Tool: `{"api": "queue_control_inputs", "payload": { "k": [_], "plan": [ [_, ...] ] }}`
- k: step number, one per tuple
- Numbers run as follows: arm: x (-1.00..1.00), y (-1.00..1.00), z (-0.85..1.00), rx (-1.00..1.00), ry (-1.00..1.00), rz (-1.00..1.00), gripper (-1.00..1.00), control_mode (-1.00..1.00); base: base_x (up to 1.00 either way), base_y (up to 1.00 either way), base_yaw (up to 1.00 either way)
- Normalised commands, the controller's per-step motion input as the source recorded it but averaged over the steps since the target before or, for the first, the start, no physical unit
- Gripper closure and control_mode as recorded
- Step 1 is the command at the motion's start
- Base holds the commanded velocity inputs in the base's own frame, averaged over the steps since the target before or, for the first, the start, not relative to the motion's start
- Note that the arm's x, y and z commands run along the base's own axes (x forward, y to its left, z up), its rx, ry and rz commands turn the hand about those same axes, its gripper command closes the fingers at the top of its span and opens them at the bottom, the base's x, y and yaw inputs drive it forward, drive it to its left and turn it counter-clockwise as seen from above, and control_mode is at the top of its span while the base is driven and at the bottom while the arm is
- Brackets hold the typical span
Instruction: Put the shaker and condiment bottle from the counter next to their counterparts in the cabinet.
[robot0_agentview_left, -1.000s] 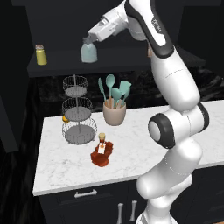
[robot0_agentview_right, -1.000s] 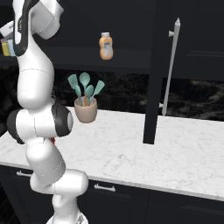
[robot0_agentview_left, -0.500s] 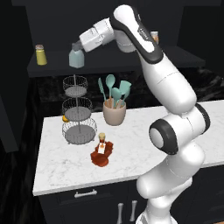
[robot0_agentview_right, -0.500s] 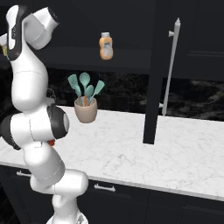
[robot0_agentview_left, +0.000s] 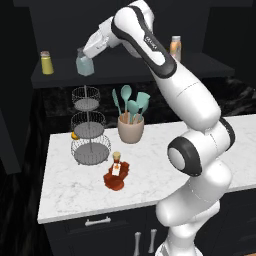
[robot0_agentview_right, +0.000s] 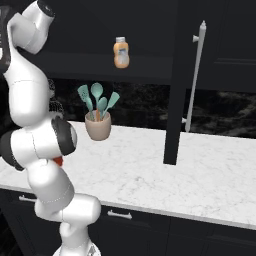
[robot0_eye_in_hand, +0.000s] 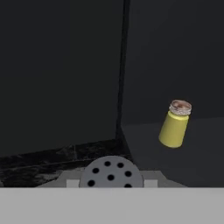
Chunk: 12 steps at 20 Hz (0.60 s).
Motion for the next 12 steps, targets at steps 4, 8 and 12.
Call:
{"api": "queue_control_inputs", "payload": {
  "k": [4,8,12],
  "plan": [
    [0.43,0.02,-0.13,0.05,0.0,-0.05,1.0,-1.0,0.0,0.0,0.0],
    [0.5,0.1,-0.37,0.17,0.0,0.0,1.0,-1.0,0.0,0.0,0.0],
    [0.62,0.21,-0.13,0.17,0.0,0.0,1.0,-1.0,0.0,0.0,0.0]
  ]
}}
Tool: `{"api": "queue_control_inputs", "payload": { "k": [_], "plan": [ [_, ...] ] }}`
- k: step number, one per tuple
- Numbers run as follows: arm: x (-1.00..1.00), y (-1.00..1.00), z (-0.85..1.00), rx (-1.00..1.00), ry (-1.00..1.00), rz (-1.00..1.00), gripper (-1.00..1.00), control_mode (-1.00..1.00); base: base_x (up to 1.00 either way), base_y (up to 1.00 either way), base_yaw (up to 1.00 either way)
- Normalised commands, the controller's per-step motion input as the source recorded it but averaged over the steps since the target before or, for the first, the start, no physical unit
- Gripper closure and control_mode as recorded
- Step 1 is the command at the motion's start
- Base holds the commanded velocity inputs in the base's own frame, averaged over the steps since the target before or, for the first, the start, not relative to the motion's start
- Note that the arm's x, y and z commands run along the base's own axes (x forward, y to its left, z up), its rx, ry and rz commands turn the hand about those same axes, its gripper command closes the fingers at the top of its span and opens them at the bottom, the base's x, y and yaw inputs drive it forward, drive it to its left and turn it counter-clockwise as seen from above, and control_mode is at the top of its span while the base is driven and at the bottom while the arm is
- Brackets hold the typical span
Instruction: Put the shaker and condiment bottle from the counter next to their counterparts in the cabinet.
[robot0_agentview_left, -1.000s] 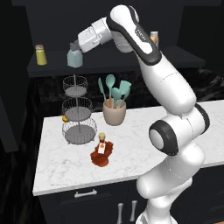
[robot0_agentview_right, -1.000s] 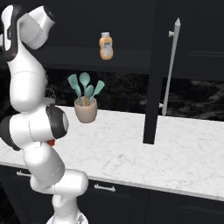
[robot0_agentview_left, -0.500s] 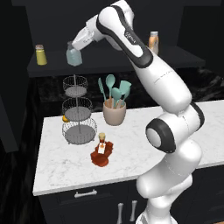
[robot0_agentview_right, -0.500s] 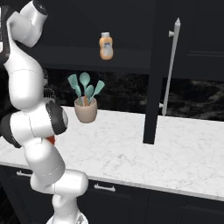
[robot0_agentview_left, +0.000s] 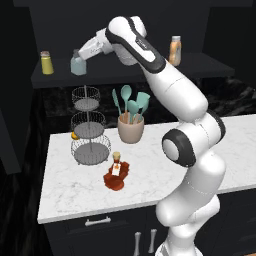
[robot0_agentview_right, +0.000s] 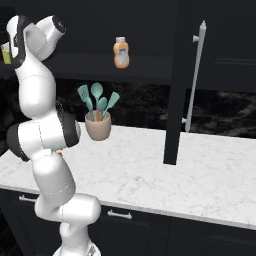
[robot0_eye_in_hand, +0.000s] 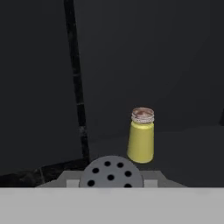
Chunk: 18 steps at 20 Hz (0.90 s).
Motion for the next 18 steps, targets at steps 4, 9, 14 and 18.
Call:
{"api": "queue_control_inputs", "payload": {
  "k": [4,9,14,18],
  "plan": [
    [0.6,0.38,0.0,0.15,0.0,-0.01,1.0,-1.0,0.0,0.0,0.0],
    [0.48,0.43,0.03,-0.01,0.0,-0.08,1.0,-1.0,0.0,0.0,0.0],
    [0.36,0.36,0.27,-0.05,-0.01,-0.13,1.0,-1.0,0.0,0.0,0.0],
    [0.35,0.25,0.24,-0.04,0.0,-0.12,1.0,-1.0,0.0,0.0,0.0]
  ]
}}
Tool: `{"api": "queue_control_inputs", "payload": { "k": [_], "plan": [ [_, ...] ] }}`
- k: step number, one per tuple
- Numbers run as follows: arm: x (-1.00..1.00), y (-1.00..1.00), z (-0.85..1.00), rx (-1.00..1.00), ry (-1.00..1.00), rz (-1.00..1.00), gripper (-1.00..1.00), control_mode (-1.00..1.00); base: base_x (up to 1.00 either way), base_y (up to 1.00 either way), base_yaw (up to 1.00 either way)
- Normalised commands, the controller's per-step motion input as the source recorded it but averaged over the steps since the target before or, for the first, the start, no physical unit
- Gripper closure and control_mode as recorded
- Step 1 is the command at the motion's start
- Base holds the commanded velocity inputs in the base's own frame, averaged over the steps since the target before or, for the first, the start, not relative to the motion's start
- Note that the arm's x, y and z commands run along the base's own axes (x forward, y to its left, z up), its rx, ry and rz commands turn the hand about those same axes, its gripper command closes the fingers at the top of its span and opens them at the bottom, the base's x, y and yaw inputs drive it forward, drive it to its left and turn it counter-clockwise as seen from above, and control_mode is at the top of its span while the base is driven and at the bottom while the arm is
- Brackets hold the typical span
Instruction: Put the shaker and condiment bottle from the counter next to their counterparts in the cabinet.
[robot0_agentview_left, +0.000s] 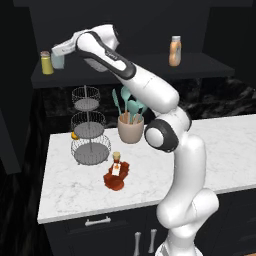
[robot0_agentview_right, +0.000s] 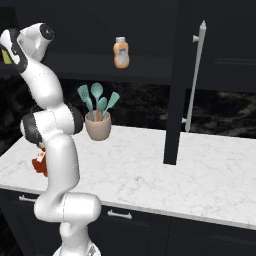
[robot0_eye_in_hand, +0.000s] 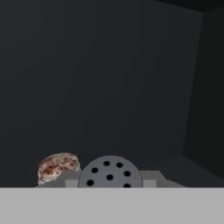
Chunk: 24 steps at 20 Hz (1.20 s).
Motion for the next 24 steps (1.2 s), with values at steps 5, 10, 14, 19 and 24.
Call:
{"api": "queue_control_inputs", "payload": {
  "k": [5,10,14,19,24],
  "plan": [
    [0.14,0.08,0.03,-0.05,0.01,-0.04,1.0,-1.0,0.0,0.0,0.0],
    [0.04,0.0,-0.07,-0.21,0.05,-0.03,1.0,-1.0,0.0,0.0,0.0],
    [0.0,0.0,-0.01,-0.05,0.0,-0.01,1.0,-1.0,0.0,0.0,0.0],
    [0.02,0.0,-0.08,0.01,0.0,0.0,1.0,-1.0,0.0,0.0,0.0],
    [0.0,0.0,-0.22,0.0,0.0,0.0,1.0,-1.0,0.0,0.0,0.0]
  ]
}}
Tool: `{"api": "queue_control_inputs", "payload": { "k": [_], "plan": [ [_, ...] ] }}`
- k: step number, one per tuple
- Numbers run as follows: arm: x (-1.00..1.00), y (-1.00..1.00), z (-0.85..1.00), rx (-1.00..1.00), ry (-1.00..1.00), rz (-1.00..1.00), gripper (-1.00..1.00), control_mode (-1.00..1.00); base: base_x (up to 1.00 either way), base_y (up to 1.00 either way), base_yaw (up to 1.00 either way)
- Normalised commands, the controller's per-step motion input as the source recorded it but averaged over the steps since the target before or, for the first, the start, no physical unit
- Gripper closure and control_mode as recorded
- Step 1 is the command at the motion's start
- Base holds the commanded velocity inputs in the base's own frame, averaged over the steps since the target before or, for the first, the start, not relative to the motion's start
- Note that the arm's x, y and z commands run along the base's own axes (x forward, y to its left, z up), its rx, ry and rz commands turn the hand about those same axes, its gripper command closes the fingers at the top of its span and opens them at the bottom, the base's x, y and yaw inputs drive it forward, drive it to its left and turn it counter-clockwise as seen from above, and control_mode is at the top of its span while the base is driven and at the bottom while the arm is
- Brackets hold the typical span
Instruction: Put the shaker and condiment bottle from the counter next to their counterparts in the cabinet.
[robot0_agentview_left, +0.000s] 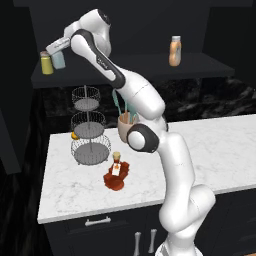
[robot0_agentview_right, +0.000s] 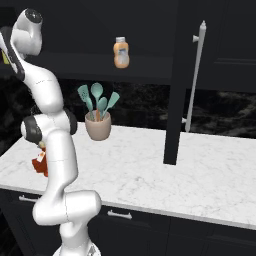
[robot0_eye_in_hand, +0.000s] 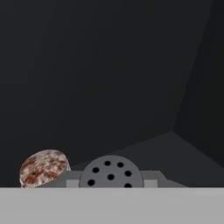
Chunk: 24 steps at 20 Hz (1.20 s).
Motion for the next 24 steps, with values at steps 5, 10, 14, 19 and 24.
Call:
{"api": "queue_control_inputs", "payload": {
  "k": [5,10,14,19,24],
  "plan": [
    [0.0,0.0,-0.24,0.0,-0.02,0.0,1.0,-1.0,0.0,0.0,0.0],
    [0.04,0.0,-0.18,0.02,0.0,0.0,1.0,-1.0,0.0,0.0,0.0],
    [0.27,0.0,-0.46,0.1,0.0,0.0,1.0,-1.0,0.0,0.0,0.0],
    [0.33,0.0,-0.43,0.09,0.0,0.0,-1.0,-1.0,0.0,0.0,0.0],
    [0.1,0.0,-0.18,0.01,-0.01,0.0,-1.0,-1.0,0.0,0.0,0.0]
  ]
}}
